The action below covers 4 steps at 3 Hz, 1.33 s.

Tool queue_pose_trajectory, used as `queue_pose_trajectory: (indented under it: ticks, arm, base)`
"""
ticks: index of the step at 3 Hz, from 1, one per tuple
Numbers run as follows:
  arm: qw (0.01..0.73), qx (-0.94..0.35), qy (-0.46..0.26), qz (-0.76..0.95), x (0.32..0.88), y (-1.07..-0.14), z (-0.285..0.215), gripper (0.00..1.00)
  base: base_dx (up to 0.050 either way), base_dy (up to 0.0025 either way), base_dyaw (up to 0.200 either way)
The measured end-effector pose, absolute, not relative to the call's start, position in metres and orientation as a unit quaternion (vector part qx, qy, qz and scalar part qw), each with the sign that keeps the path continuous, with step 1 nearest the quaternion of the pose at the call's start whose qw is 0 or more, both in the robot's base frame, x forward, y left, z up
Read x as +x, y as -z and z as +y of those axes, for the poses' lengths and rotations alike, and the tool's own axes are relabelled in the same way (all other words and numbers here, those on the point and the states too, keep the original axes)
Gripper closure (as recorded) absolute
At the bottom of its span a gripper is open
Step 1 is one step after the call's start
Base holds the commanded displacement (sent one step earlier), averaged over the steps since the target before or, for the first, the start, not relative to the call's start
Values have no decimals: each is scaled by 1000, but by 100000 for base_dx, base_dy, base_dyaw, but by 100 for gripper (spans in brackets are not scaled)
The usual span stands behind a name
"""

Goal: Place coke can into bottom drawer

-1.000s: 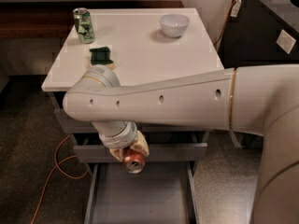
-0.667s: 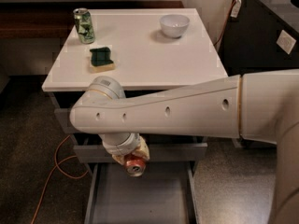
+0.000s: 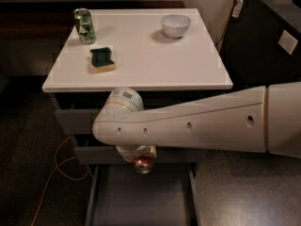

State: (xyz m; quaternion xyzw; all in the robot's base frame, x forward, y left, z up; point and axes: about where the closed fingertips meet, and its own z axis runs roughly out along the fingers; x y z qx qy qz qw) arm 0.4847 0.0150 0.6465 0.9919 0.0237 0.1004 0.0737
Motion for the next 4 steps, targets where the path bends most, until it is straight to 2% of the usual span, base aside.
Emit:
queue_pose_trajectory:
  ticks: [2, 4]
  arm:
    - [55, 994, -95, 26, 486, -644, 17, 100]
    - [-10, 997, -75, 24, 482, -591, 42, 100]
  base:
    - [0, 0, 0]
    - [0, 0, 0]
